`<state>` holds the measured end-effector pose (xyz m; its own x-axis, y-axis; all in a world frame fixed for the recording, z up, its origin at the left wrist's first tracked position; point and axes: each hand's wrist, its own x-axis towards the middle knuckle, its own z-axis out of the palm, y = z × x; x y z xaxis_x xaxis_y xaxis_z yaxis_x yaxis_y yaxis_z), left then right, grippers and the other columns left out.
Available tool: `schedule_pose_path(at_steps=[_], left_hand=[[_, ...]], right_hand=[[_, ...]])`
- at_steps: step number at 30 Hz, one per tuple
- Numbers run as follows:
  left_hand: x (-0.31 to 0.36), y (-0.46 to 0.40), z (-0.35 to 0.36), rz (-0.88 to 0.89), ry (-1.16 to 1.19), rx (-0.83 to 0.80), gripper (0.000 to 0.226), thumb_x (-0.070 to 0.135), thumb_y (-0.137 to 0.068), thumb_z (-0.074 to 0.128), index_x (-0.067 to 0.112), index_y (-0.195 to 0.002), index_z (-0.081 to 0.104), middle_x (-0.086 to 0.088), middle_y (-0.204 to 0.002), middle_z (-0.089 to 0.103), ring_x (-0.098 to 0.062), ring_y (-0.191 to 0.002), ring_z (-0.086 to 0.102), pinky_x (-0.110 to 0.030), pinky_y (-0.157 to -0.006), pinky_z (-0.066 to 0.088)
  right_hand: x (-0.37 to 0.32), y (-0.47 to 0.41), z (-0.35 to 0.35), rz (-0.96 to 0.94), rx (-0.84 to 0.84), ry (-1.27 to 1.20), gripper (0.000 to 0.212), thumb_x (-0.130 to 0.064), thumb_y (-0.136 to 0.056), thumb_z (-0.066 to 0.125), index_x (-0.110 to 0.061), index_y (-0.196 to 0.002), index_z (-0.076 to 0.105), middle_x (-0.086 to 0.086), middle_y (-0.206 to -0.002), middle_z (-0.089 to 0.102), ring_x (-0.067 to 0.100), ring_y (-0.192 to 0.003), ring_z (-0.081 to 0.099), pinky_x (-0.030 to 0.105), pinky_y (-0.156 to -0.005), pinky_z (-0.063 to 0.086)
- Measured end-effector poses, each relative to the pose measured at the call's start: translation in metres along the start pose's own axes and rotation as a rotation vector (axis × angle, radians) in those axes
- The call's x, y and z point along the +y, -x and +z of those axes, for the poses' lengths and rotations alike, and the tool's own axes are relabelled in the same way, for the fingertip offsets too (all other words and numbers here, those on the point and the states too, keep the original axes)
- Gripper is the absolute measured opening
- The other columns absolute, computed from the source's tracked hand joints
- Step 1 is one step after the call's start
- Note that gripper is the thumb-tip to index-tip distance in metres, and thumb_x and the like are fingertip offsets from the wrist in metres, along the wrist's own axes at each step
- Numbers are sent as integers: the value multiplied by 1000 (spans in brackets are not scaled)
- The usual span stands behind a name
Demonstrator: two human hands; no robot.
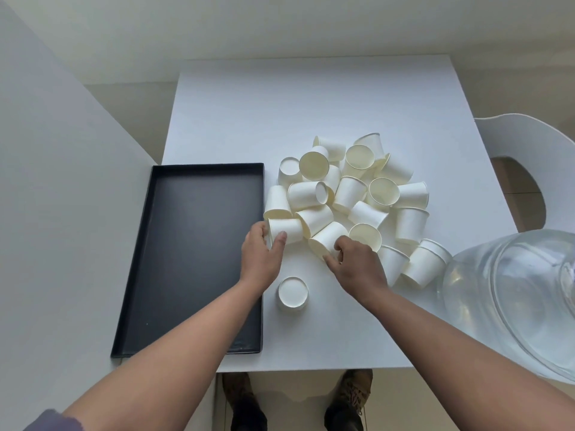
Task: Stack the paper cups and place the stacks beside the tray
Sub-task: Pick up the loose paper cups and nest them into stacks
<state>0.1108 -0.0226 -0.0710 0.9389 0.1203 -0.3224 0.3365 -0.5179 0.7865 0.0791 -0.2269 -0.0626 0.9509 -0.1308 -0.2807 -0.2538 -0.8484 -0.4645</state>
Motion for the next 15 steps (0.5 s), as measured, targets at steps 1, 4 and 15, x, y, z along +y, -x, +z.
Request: schedule_pose_path(at_steps=[1, 4, 15], left_hand=[[2, -5, 2, -47, 11, -7, 34, 39, -102, 63, 16, -127, 58, 6, -107, 59, -22, -103, 58, -34, -85, 46], [5, -13, 7, -147, 45, 3, 16, 33, -103, 64, 16, -106, 64, 6, -88, 60, -20, -85, 58, -29, -64, 42], [17, 29, -9, -78, 276, 78, 16, 21, -96, 69, 15, -81, 68, 4, -94, 56, -13, -78, 51, -24, -69, 42]], right_hand=[[-1, -3, 2, -4, 0, 28, 20, -35, -95, 63, -16, -96, 60, 5, -84, 68, 31, -77, 61, 39, -64, 50], [-5, -10, 5, -6, 9, 86, 19, -27, -97, 56, -14, -85, 56, 8, -78, 66, 35, -72, 57, 36, -56, 43], [-13, 26, -6, 175, 114, -249, 19, -32, -87, 61, -24, -71, 54, -6, -63, 60, 19, -64, 57, 33, -55, 45]])
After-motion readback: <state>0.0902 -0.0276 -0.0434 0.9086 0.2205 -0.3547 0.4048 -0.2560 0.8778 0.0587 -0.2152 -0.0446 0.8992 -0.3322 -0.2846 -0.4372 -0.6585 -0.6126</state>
